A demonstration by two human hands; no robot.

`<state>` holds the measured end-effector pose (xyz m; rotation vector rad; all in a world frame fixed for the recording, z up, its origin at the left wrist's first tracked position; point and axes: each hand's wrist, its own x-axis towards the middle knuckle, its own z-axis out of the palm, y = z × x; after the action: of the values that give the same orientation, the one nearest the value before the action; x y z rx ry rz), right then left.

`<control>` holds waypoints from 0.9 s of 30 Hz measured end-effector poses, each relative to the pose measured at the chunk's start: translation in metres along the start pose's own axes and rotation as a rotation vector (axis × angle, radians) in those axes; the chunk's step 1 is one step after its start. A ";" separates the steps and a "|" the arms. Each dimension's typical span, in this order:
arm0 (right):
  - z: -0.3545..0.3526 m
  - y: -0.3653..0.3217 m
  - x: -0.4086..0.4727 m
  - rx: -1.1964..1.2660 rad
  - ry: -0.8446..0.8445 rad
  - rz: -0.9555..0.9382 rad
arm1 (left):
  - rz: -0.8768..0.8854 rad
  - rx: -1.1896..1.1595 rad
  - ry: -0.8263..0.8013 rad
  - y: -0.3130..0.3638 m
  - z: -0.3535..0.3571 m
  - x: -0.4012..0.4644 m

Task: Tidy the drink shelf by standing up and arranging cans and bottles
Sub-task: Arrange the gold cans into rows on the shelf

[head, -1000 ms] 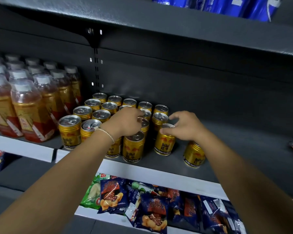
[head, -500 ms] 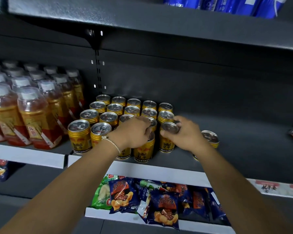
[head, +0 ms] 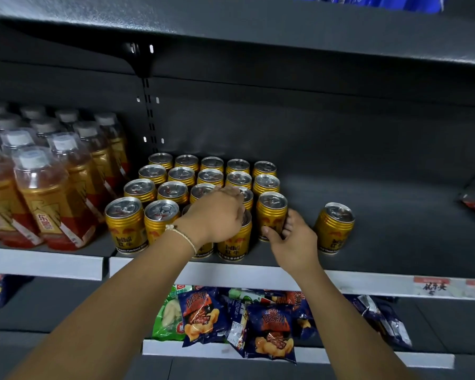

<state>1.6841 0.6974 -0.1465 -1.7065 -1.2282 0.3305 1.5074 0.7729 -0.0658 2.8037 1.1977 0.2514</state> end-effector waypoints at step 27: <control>-0.010 -0.017 -0.008 -0.152 -0.017 -0.026 | -0.010 -0.042 0.107 0.008 -0.007 -0.008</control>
<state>1.6774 0.6855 -0.1300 -1.8186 -1.3151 0.2413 1.5061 0.7618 -0.0584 2.7792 1.2126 0.4251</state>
